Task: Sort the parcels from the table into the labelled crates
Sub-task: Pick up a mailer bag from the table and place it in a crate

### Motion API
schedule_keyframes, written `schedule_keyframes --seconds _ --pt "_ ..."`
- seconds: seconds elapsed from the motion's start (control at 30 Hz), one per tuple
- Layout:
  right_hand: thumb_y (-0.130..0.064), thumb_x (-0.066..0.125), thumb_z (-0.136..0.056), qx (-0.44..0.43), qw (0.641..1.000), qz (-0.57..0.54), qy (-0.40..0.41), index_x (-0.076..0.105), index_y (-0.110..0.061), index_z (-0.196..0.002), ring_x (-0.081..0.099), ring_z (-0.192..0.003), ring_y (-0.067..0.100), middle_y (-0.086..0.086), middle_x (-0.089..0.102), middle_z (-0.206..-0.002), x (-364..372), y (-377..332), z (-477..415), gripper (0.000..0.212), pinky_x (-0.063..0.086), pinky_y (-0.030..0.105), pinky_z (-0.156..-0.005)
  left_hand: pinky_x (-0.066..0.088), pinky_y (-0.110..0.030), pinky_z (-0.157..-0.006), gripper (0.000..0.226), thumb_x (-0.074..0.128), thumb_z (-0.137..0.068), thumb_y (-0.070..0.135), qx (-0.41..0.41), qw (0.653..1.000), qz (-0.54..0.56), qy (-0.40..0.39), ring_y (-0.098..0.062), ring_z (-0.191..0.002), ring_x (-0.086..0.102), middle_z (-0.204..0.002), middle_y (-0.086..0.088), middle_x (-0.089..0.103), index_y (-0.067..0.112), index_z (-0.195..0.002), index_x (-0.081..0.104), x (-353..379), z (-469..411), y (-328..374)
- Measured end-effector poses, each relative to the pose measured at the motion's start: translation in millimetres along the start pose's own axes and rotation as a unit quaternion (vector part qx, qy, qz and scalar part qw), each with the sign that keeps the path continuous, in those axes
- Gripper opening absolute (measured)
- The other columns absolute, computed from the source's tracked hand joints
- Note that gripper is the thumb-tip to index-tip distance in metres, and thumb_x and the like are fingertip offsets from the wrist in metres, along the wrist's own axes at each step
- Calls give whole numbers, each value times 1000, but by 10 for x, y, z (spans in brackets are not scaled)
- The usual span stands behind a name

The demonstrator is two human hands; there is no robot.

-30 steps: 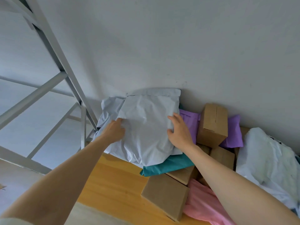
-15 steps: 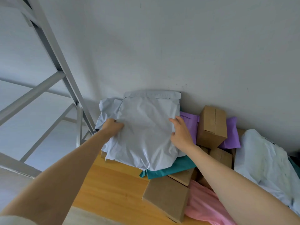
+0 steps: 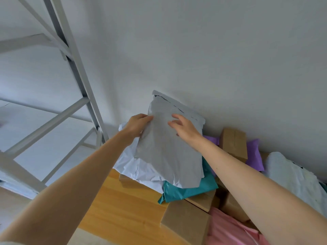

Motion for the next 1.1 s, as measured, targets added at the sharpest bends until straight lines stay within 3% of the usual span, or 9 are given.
schedule_keyframes --seconds 0.13,0.3,0.47,0.53,0.6,0.67,0.77,0.87,1.1 --pt "-41 51 -96 -6 999 -37 20 38 -17 -145 44 -130 18 3 44 -145 -220 -287 70 56 37 40 -110 48 -30 -71 31 42 -98 43 26 995 31 -94 -18 -84 64 -95 -1 68 25 -102 66 252 214 345" --pt "-43 59 -91 -1 998 12 61 36 -15 -145 51 -121 19 4 49 -138 -660 -449 184 66 42 35 -103 50 -39 -92 32 37 -99 34 66 982 33 -173 -24 -105 62 -116 -4 66 29 -120 61 656 333 545" --pt "-25 69 -85 26 992 78 100 41 -14 -138 59 -93 17 0 57 -112 -1124 -523 336 61 45 26 -67 50 -37 -92 32 41 -97 17 83 963 50 -252 -21 -112 61 -123 8 64 29 -118 63 1110 381 592" --pt "-12 69 -82 40 986 122 106 49 -10 -129 63 -93 22 6 62 -111 -1304 -516 396 52 51 29 -65 50 -35 -92 38 43 -93 6 88 954 39 -283 -17 -114 60 -127 12 61 30 -115 63 1282 399 583" --pt "-1 68 -78 56 978 157 127 57 -5 -118 64 -94 28 13 65 -110 -1475 -482 452 41 53 33 -73 50 -35 -94 41 44 -92 3 89 947 29 -309 -15 -115 59 -128 13 60 29 -116 64 1438 405 561" --pt "5 63 -77 71 972 160 156 61 -1 -110 65 -94 30 17 67 -107 -1642 -422 513 34 52 32 -74 49 -35 -96 39 45 -92 1 84 948 23 -305 -15 -114 59 -126 11 61 27 -113 66 1573 388 532" --pt "8 58 -78 81 966 143 200 63 1 -106 65 -91 32 18 67 -104 -1833 -334 590 30 52 33 -74 50 -36 -94 38 46 -90 -5 54 974 3 -219 -20 -108 59 -122 -2 62 20 -110 66 1672 306 448" --pt "9 57 -78 83 966 106 219 61 -12 -98 62 -82 26 12 66 -99 -1976 -289 656 30 51 30 -70 49 -34 -90 39 47 -89 -6 12 985 -35 -167 -20 -99 56 -111 -9 59 14 -118 62 1714 202 332" --pt "11 62 -78 55 970 15 235 62 -14 -111 64 -80 26 10 65 -95 -2222 -429 820 42 54 30 -70 46 -35 -84 50 59 -91 5 -46 987 -5 -155 -23 -107 52 -119 -8 51 12 -138 42 1792 134 130"
Point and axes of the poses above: each hand's wrist, its own z-axis away from the middle knuckle, its own x-axis out of the palm, y = z × x, the point moved 1 cm from there along -z, towards the middle knuckle
